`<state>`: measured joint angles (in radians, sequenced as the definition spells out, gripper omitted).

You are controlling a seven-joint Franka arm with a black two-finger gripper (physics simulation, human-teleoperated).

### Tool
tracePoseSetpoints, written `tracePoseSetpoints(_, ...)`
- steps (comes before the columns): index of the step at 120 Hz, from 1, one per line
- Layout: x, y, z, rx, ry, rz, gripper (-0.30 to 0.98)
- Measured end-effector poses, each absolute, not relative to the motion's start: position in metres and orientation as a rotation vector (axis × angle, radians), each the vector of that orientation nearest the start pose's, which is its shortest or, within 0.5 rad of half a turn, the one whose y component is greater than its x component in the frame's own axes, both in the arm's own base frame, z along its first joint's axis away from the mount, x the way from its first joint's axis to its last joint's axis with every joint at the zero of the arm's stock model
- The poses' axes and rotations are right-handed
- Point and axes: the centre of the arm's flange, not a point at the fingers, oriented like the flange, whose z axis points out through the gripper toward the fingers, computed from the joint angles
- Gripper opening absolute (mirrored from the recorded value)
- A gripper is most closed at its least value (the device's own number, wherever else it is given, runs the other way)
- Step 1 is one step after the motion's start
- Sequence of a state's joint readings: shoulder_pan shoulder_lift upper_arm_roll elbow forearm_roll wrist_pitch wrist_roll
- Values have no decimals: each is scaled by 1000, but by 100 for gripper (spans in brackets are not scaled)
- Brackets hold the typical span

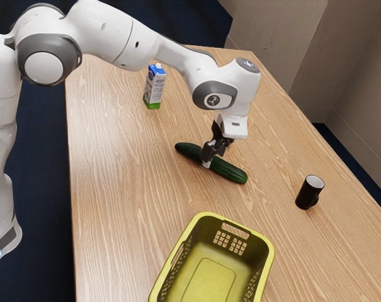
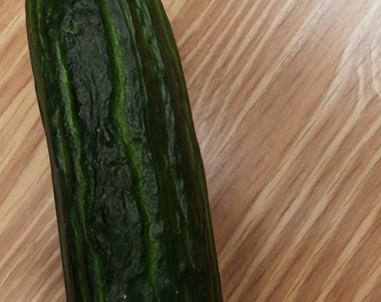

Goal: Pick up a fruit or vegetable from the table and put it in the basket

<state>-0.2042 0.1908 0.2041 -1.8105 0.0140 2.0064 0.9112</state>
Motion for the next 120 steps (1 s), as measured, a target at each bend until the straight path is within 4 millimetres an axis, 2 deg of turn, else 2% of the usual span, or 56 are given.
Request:
tracePoseSetpoints(31, 613, -6, 435, -2772, 1375, 28, 43)
tracePoseSetpoints(52, 614, -6, 429, -2777, 1374, 41, 39)
tracePoseSetpoints(66, 615, -6, 427, -2778, 1371, 45, 28)
tracePoseSetpoints(89, 616, -6, 424, -2781, 1362, 48, 29)
tracePoseSetpoints(104, 618, -6, 412, -2784, 1358, 68, 27)
tracePoseSetpoints(120, 619, -7, 410, -2786, 1351, 69, 24)
